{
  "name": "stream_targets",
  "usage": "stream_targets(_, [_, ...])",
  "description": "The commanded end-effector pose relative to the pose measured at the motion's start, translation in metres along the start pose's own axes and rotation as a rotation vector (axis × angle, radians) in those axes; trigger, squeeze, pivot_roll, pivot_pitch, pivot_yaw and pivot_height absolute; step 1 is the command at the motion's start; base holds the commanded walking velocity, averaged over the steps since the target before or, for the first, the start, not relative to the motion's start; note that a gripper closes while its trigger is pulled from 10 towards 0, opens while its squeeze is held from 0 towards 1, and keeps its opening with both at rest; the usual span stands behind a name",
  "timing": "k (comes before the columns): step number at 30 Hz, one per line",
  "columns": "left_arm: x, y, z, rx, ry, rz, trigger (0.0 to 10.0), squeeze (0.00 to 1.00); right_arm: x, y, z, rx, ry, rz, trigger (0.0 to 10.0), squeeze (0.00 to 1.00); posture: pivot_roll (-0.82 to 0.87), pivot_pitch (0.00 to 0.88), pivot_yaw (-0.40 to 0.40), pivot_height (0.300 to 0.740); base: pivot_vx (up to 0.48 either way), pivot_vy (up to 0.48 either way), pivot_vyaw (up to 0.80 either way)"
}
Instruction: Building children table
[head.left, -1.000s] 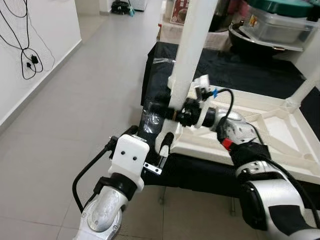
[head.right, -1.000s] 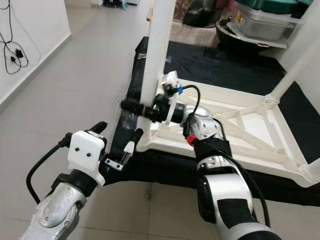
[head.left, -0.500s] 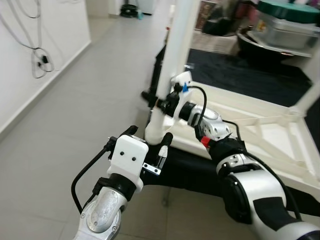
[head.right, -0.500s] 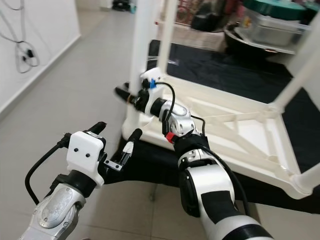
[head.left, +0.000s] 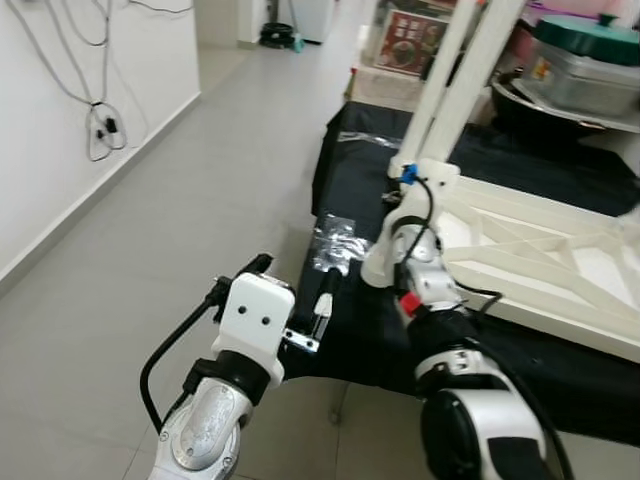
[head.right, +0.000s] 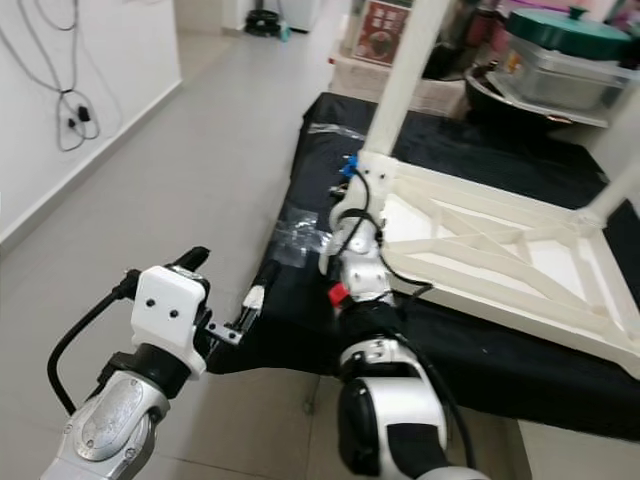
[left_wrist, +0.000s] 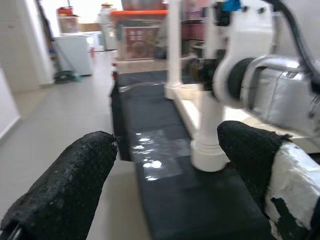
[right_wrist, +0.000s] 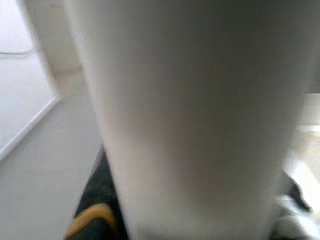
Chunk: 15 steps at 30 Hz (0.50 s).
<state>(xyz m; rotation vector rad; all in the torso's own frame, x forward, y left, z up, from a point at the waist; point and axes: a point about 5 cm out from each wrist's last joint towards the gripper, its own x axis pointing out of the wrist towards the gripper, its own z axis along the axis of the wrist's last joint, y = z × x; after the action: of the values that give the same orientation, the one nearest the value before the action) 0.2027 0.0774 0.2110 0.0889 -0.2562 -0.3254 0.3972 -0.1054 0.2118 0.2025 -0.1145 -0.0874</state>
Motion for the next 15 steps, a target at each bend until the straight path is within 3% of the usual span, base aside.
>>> stream_targets(1, [0.0,-0.003,-0.003,0.005,0.011,-0.016,10.0,0.0,-0.002,0.017,0.001,0.019,-0.032,0.143,10.0,1.0,0.14,0.095,-0.131,0.74,0.0,0.0,0.0])
stream_targets(4, [0.001,-0.003,-0.003,0.004,0.011,-0.016,10.0,0.0,-0.001,0.018,0.002,0.019,-0.042,0.146,10.0,1.0,0.14,0.095,-0.131,0.74,0.0,0.0,0.0])
stream_targets(5, [0.001,-0.003,-0.003,0.005,0.011,-0.016,10.0,0.0,0.001,0.015,0.006,-0.012,-0.055,0.147,10.0,0.53,0.14,0.095,-0.133,0.74,0.0,0.0,0.0])
stream_targets(6, [0.001,-0.003,-0.003,0.005,0.011,-0.016,10.0,0.0,0.001,0.015,0.006,-0.012,-0.055,0.147,10.0,0.53,0.14,0.095,-0.133,0.74,0.0,0.0,0.0])
stream_targets(7, [0.001,-0.002,-0.002,0.007,0.01,-0.014,10.0,0.0,0.004,0.013,0.011,-0.011,-0.055,0.194,10.0,0.0,0.14,0.096,-0.132,0.74,0.0,0.0,0.0])
stream_targets(8, [0.001,-0.002,-0.002,0.008,0.009,-0.011,10.0,0.0,0.009,0.01,0.019,0.018,-0.037,0.338,10.0,0.0,0.14,0.096,-0.13,0.74,0.0,0.0,0.0])
stream_targets(9, [0.001,-0.002,-0.002,0.008,0.009,-0.011,10.0,0.0,0.009,0.01,0.019,0.018,-0.037,0.338,10.0,0.0,0.14,0.096,-0.13,0.74,0.0,0.0,0.0])
stream_targets(10, [0.001,-0.001,-0.002,0.009,0.009,-0.01,10.0,0.0,0.011,0.007,0.026,0.048,-0.029,0.441,10.0,0.0,0.14,0.096,-0.13,0.74,0.0,0.0,0.0])
stream_targets(11, [0.001,0.0,-0.001,-0.005,0.003,-0.002,10.0,0.0,0.009,0.006,0.03,0.095,0.001,0.62,10.0,0.0,0.13,0.095,-0.133,0.74,0.0,0.0,0.0])
stream_targets(12, [0.001,0.0,-0.001,-0.005,0.003,-0.002,10.0,0.0,0.009,0.006,0.03,0.095,0.001,0.62,10.0,0.0,0.13,0.095,-0.133,0.74,0.0,0.0,0.0])
stream_targets(14, [0.004,0.002,0.002,-0.027,-0.011,0.013,10.0,0.0,0.0,0.002,0.031,0.148,0.06,0.892,10.0,0.0,0.14,0.096,-0.137,0.74,0.0,0.0,0.0])
stream_targets(15, [0.004,0.002,0.002,-0.027,-0.011,0.013,10.0,0.0,0.0,0.002,0.031,0.148,0.06,0.892,10.0,0.0,0.14,0.096,-0.137,0.74,0.0,0.0,0.0])
